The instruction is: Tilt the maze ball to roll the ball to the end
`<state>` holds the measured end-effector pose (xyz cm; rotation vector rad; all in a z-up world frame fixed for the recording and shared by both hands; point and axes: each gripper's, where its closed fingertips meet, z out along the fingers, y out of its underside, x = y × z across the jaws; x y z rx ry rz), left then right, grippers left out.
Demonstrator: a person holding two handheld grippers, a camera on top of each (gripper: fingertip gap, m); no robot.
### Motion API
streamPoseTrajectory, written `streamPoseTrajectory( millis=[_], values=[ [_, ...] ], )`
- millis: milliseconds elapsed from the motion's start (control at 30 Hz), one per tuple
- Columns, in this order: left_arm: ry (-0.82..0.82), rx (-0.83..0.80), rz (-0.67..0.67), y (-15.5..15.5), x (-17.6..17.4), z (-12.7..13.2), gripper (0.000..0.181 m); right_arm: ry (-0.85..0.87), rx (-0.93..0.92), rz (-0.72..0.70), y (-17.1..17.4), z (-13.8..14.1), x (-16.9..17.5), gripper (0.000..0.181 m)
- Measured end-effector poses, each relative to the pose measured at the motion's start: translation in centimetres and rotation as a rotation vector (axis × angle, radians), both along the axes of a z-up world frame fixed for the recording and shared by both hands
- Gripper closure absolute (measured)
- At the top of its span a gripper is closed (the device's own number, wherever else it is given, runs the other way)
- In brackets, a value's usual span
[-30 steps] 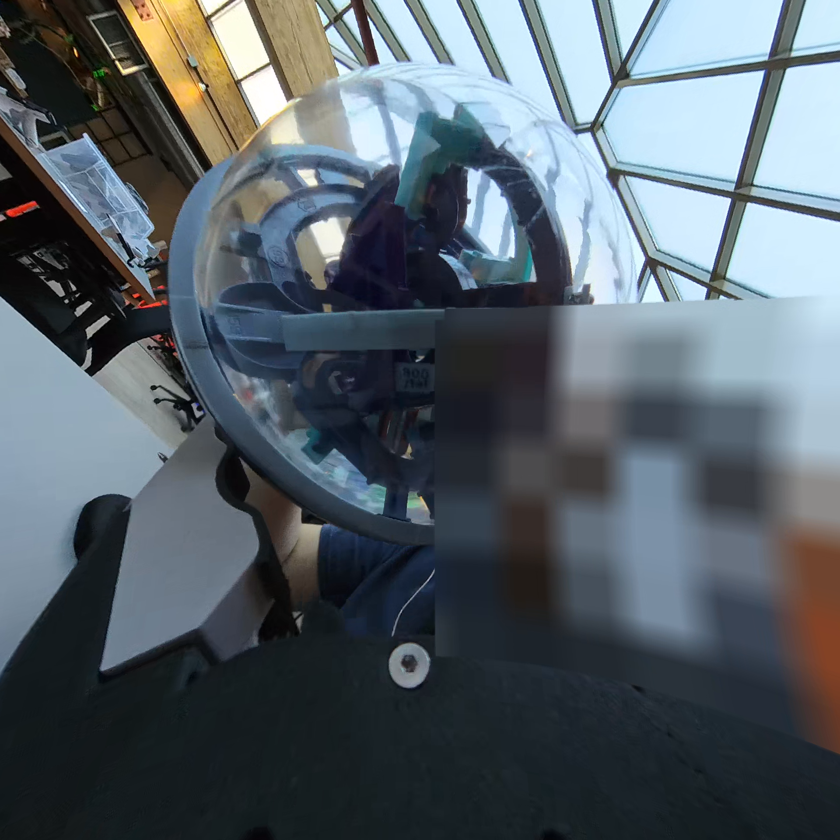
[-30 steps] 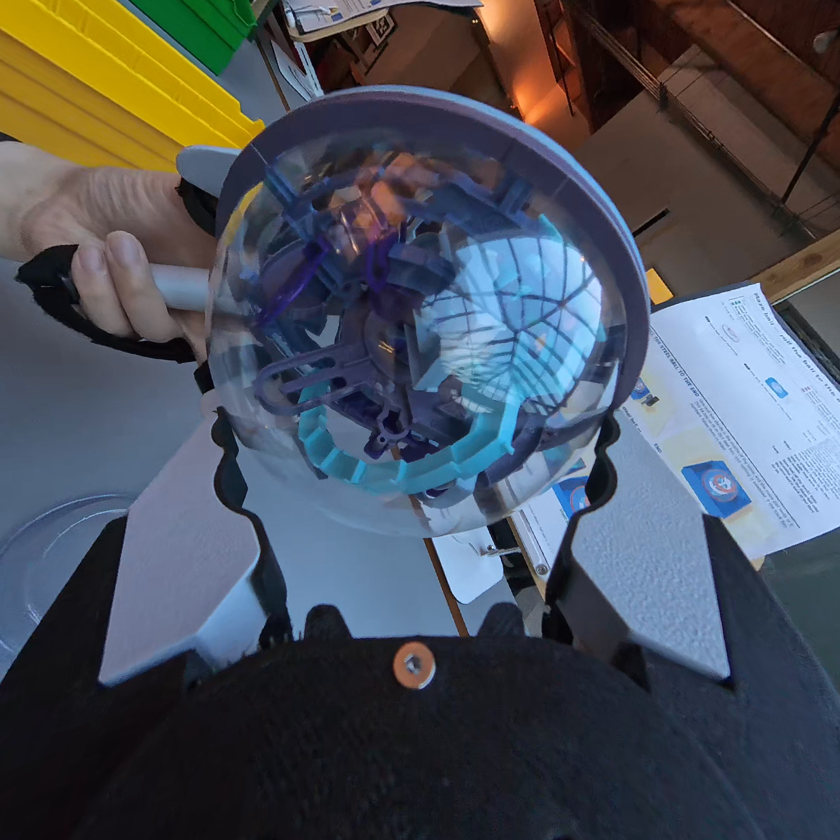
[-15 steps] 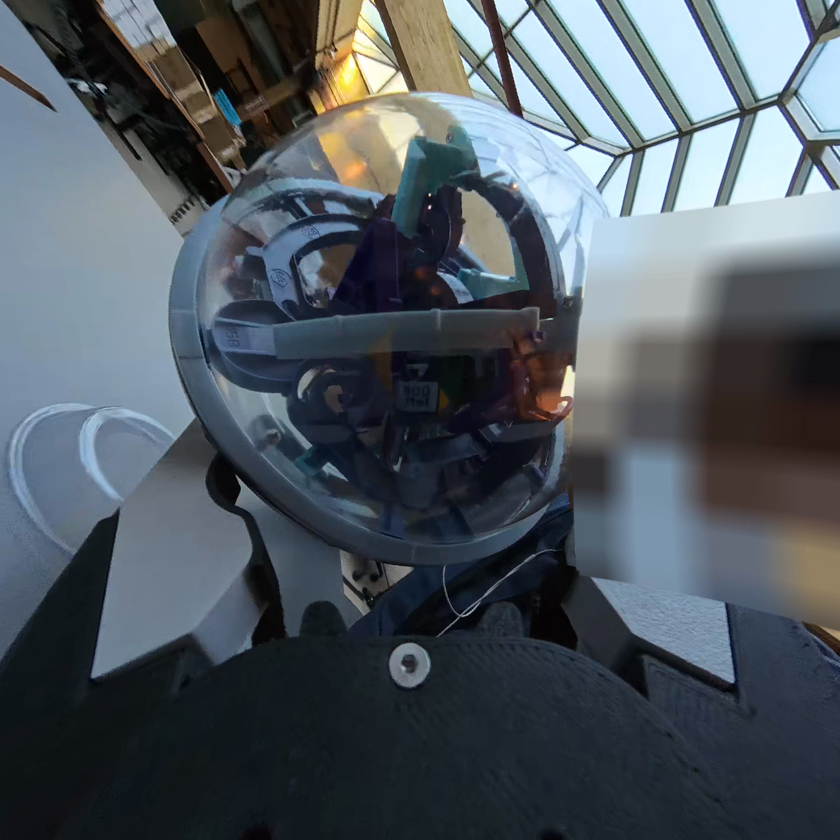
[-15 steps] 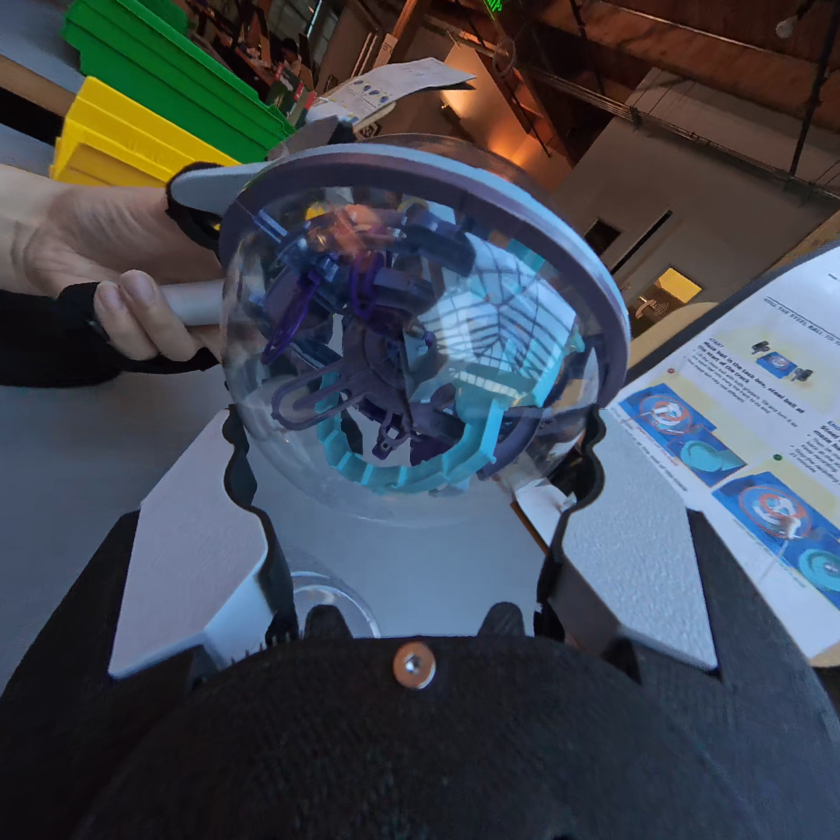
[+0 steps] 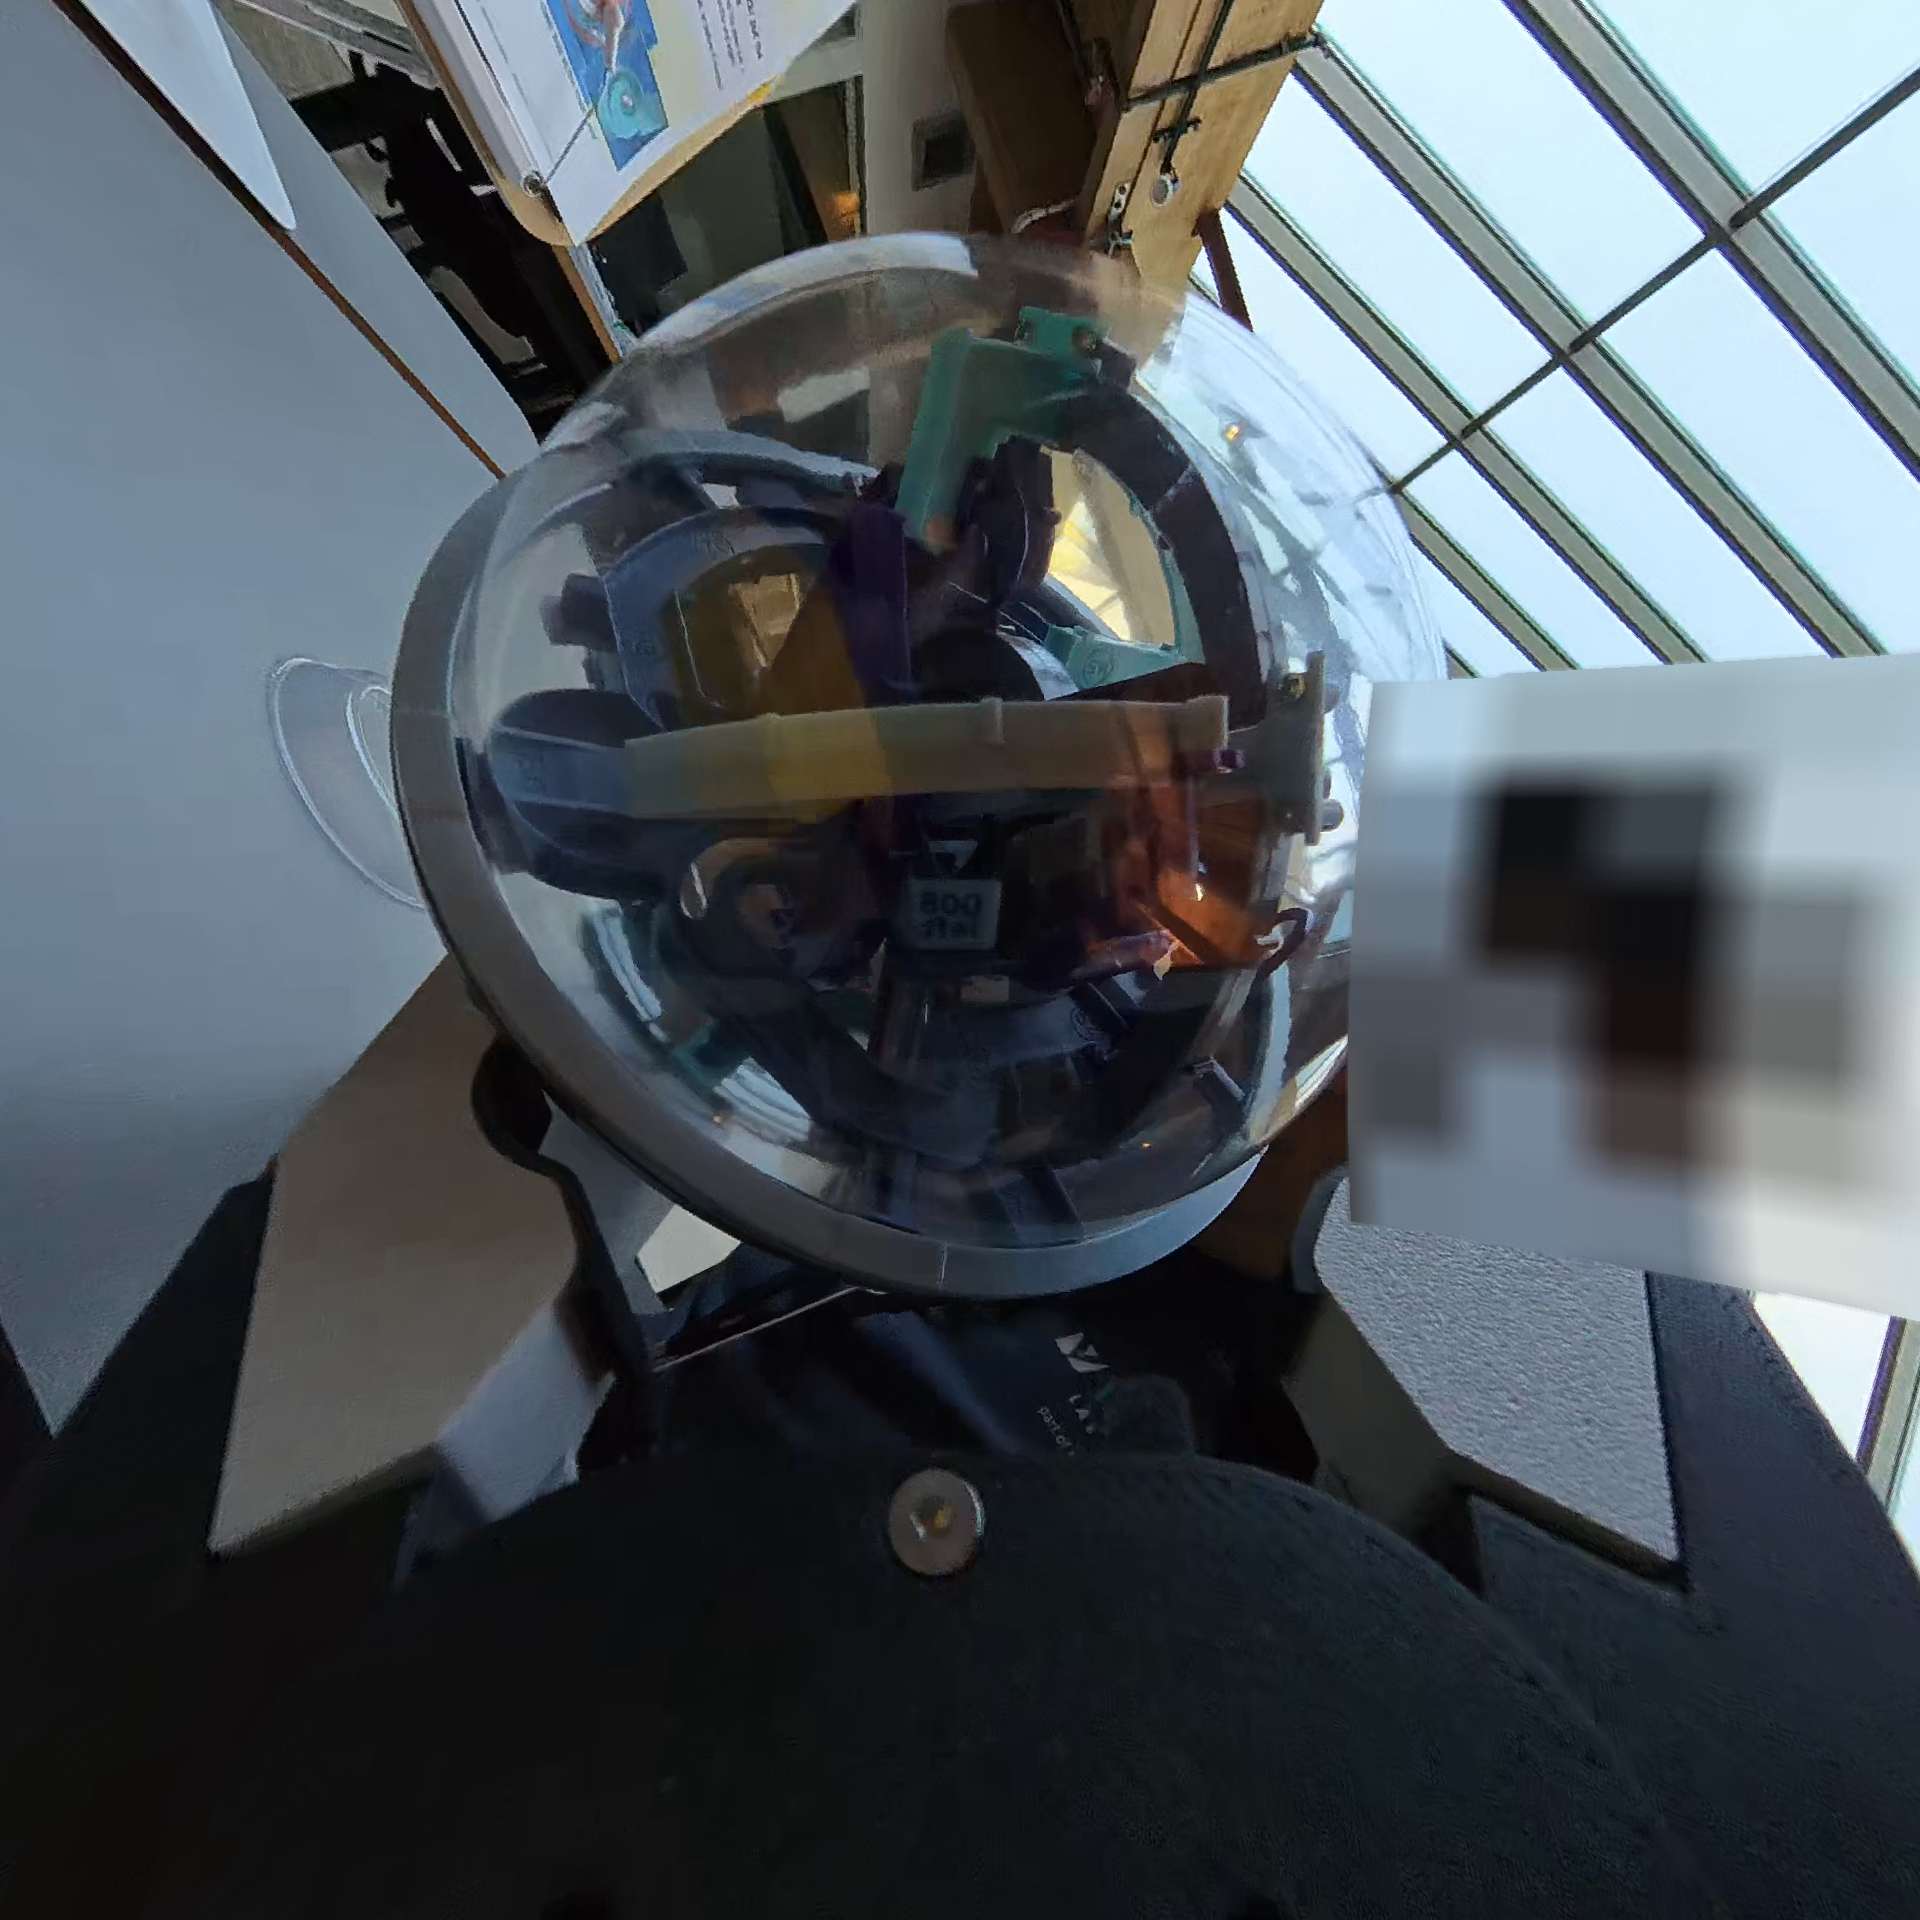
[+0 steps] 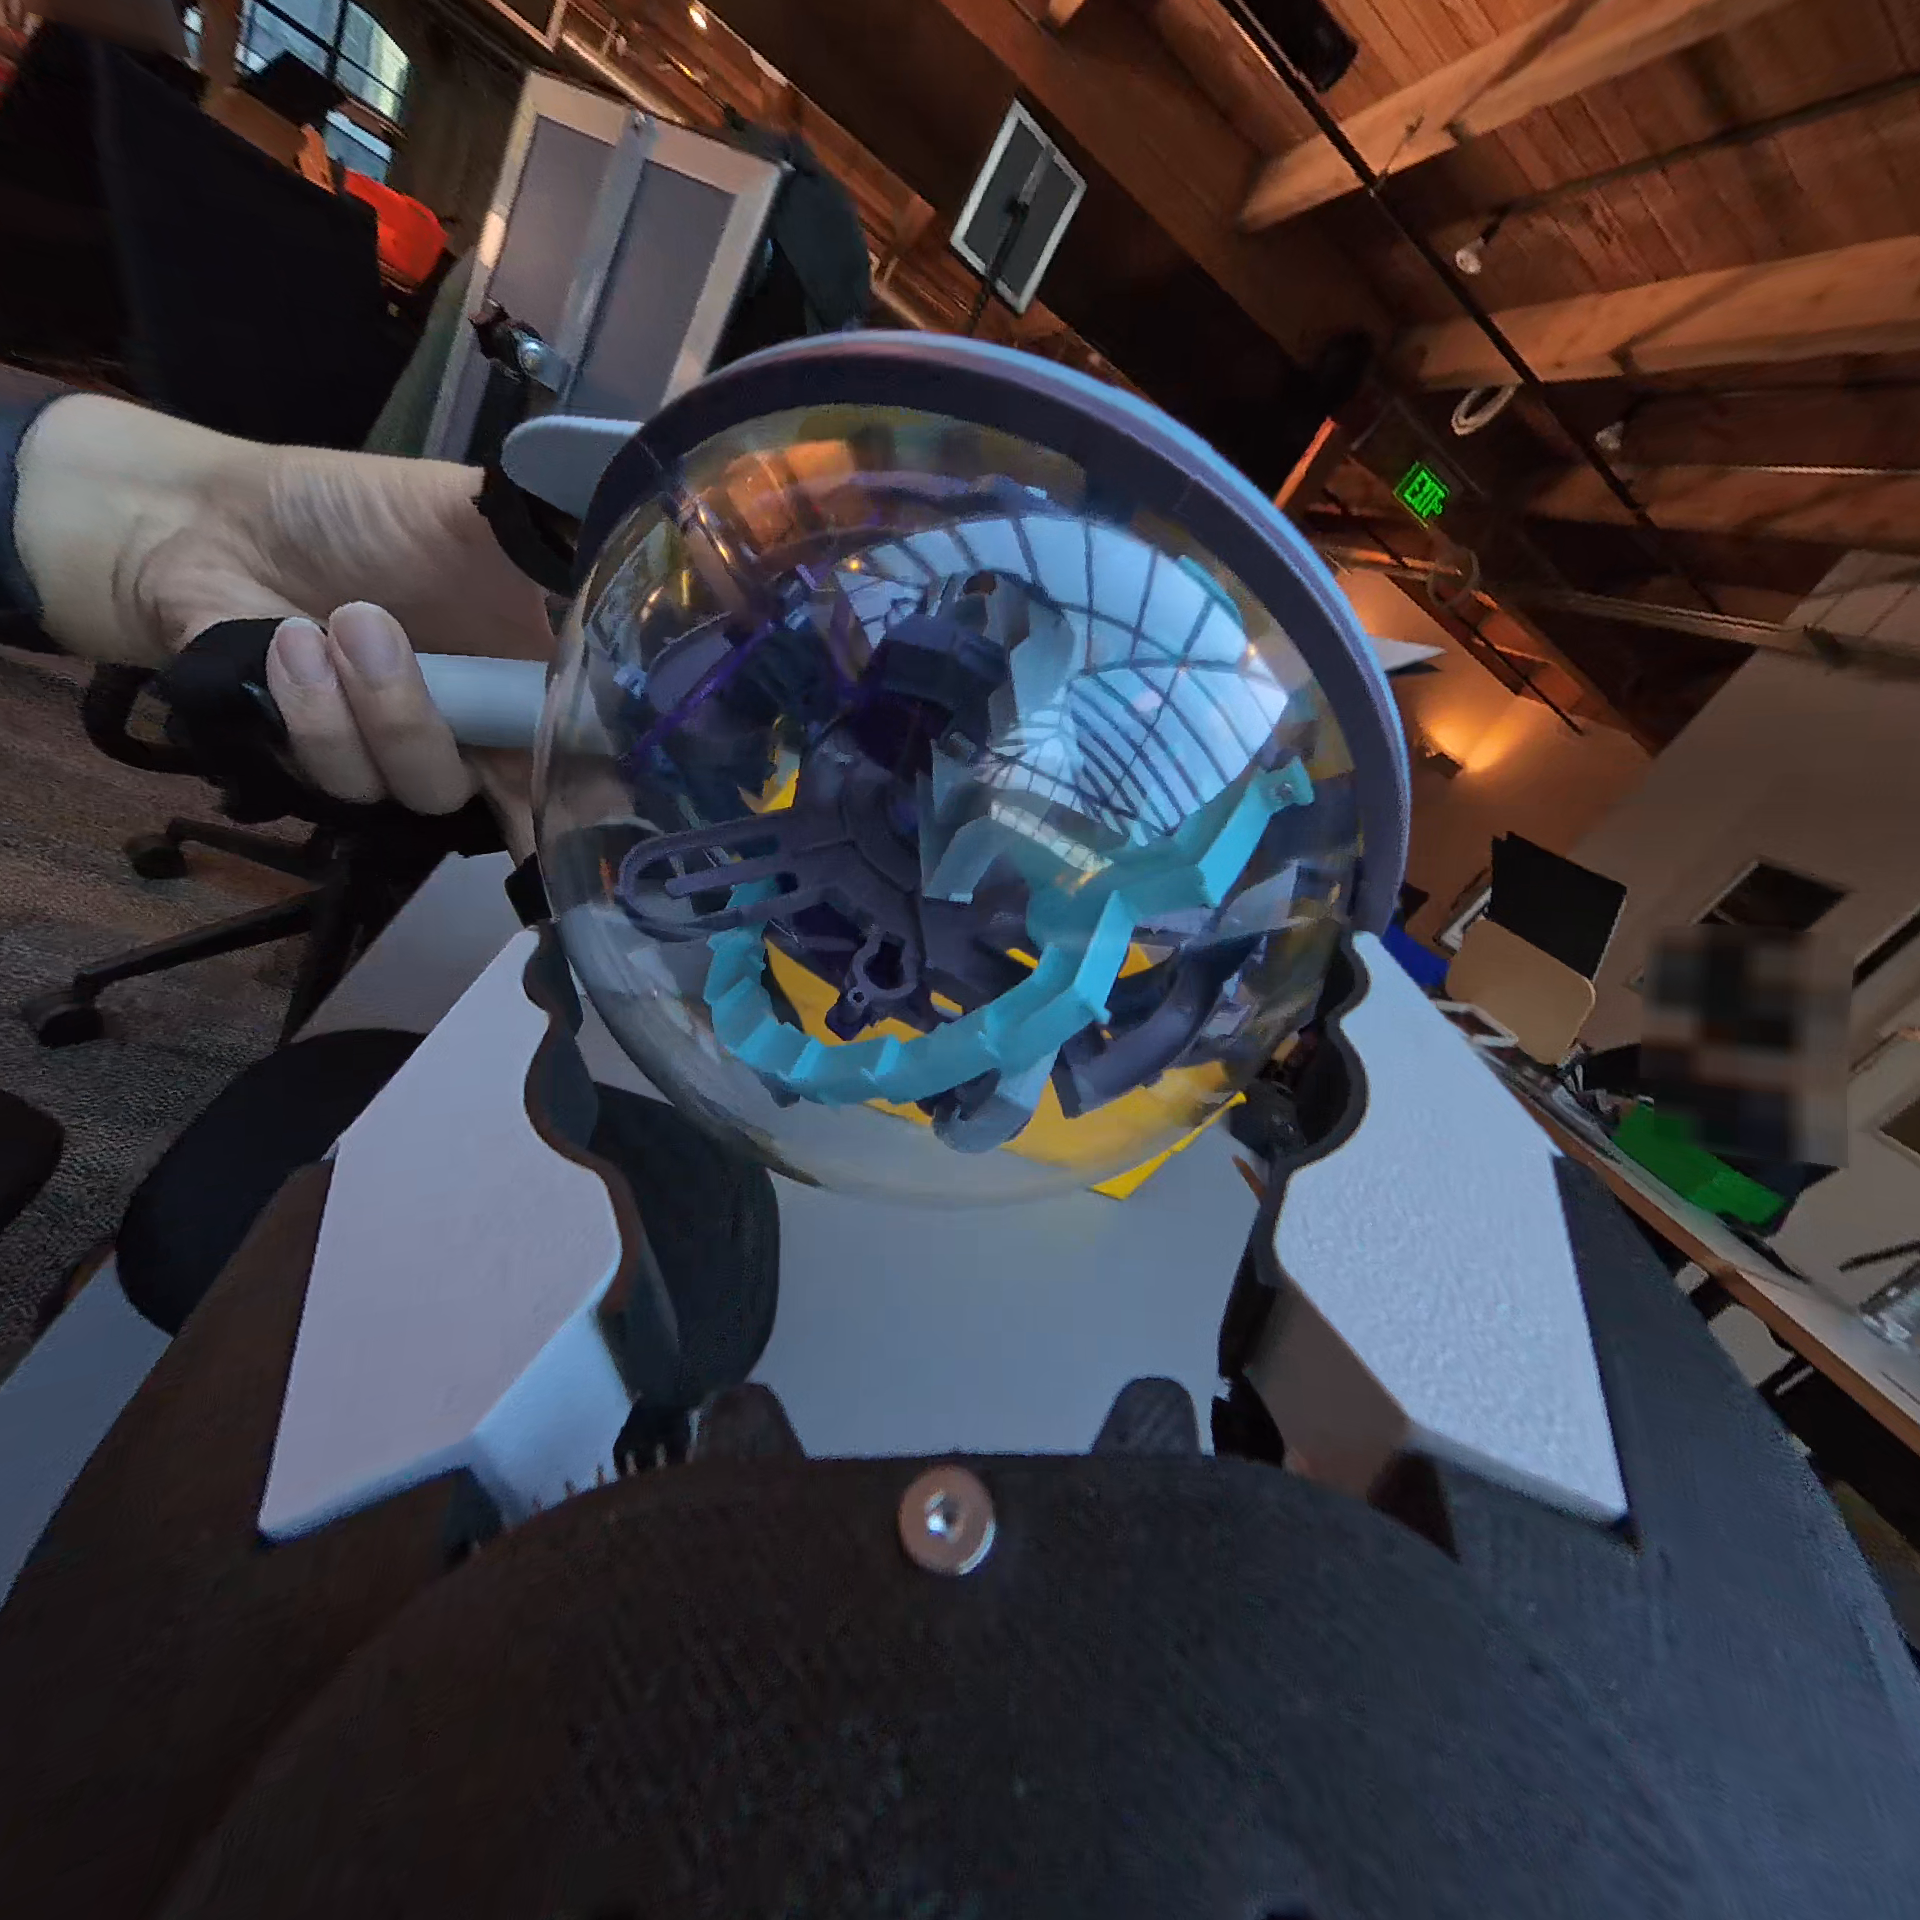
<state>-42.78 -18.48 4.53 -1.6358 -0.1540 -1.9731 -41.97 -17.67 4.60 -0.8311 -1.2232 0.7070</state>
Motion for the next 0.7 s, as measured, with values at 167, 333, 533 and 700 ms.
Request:
streamPoseTrajectory(
  millis=[167, 333, 533, 700],
  values=[
    [-0.032, -0.003, 0.035, -4.0, -1.8, 1.2, 0.023, 0.063, 0.054, 0.097, -4.0, 1.2, -1.8, 0.042],
    [0.008, 0.053, 0.105, -8.1, -3.4, 1.9, 0.024, 0.098, 0.121, 0.190, -7.9, 1.9, -3.4, 0.043],
    [-0.022, 0.076, 0.225, -12.2, -6.2, 2.2, 0.024, 0.091, 0.138, 0.300, -12.0, 2.1, -6.3, 0.043],
    [-0.022, 0.063, 0.306, -15.3, -8.4, 1.8, 0.024, 0.086, 0.118, 0.379, -15.0, 1.7, -8.6, 0.043]
  ],
)
